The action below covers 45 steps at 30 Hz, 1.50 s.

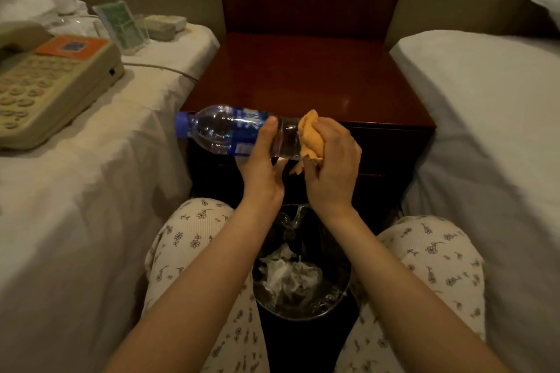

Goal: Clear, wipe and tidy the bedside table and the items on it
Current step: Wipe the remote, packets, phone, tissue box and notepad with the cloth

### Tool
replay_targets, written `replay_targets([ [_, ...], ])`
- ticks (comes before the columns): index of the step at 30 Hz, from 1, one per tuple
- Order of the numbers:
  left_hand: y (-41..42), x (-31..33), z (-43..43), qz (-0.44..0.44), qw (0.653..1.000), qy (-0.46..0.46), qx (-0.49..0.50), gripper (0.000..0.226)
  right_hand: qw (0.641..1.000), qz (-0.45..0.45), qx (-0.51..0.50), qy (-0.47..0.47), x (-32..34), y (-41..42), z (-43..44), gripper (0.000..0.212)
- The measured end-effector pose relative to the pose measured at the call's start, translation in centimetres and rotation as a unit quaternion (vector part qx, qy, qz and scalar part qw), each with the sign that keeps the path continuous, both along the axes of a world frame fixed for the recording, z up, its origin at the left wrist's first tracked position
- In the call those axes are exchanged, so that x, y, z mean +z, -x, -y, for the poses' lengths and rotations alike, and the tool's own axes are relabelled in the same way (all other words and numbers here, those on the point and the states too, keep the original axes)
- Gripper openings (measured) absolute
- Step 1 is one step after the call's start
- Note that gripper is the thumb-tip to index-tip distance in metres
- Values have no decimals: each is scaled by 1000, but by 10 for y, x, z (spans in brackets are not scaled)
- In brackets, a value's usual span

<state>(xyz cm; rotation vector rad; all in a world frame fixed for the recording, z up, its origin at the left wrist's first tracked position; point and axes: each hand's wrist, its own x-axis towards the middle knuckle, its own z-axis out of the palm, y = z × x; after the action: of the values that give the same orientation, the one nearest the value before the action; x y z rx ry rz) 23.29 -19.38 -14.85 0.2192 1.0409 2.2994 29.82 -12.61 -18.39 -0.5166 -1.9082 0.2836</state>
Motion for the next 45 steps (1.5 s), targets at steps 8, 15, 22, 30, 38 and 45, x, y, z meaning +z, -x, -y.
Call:
replay_targets([
  [8, 4, 2, 1, 54, 996, -9, -74, 78, 869, -264, -52, 415, 28, -5, -9, 11],
  [15, 16, 3, 12, -6, 986, -49, -157, 22, 744, -258, 157, 596, 37, -16, -16, 19],
  [22, 26, 14, 22, -43, 983, -56, -172, 6, 824, -168, 48, 539, 30, -2, -22, 22],
  [30, 51, 44, 19, -45, 994, 22, -96, 42, 768, 43, 216, 601, 77, 2, -23, 12],
  [38, 81, 69, 23, -52, 975, 199, -81, 73, 706, 146, 349, 599, 94, 29, 23, 6],
  [45, 102, 90, 45, -160, 927, 324, -96, 45, 582, 8, 439, 684, 92, 70, 48, 18],
])
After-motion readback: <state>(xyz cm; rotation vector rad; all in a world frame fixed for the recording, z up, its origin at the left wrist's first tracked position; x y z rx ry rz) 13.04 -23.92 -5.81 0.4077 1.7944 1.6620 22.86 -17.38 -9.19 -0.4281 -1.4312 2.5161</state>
